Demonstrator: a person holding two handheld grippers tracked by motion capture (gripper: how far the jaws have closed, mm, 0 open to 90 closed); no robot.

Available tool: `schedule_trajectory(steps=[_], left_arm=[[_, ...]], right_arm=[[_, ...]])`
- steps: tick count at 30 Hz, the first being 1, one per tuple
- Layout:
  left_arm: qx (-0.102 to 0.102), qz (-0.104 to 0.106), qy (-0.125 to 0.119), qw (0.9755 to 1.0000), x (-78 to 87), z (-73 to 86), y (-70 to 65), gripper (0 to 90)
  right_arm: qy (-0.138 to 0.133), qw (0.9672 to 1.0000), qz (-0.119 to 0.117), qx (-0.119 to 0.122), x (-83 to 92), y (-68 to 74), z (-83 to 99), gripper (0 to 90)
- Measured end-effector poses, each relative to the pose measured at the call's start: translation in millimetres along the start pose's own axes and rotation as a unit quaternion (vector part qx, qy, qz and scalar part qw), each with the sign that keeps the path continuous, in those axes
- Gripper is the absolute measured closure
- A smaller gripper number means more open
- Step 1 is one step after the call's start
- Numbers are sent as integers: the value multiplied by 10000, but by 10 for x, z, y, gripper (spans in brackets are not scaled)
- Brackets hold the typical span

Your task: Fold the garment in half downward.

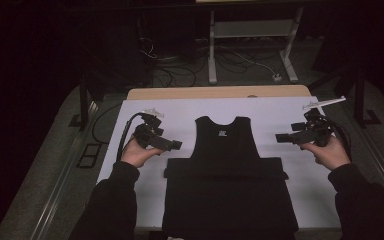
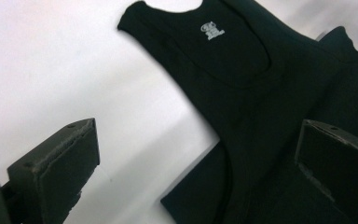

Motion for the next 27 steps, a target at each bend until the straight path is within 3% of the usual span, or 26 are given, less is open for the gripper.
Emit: schedule_trajectory(steps=[12, 27], left_arm=[[-34, 6, 2, 10000, -70, -169, 50, 0], [154, -38, -49, 9999, -192, -169, 211, 0]], right_arm=[[60, 10000, 51, -3, -92, -58, -118, 0], [152, 9998, 79, -54, -259, -196, -121, 0]])
Point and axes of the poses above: each handheld gripper's, and its own axes: x roughly backward along the jaws, z roughly out of its underside, y roughly to its left, the point moved 1 cm from there along -x, roughly forward along the jaws, and after that the axes turned 1 degree about -y, right-handed, at the moved point
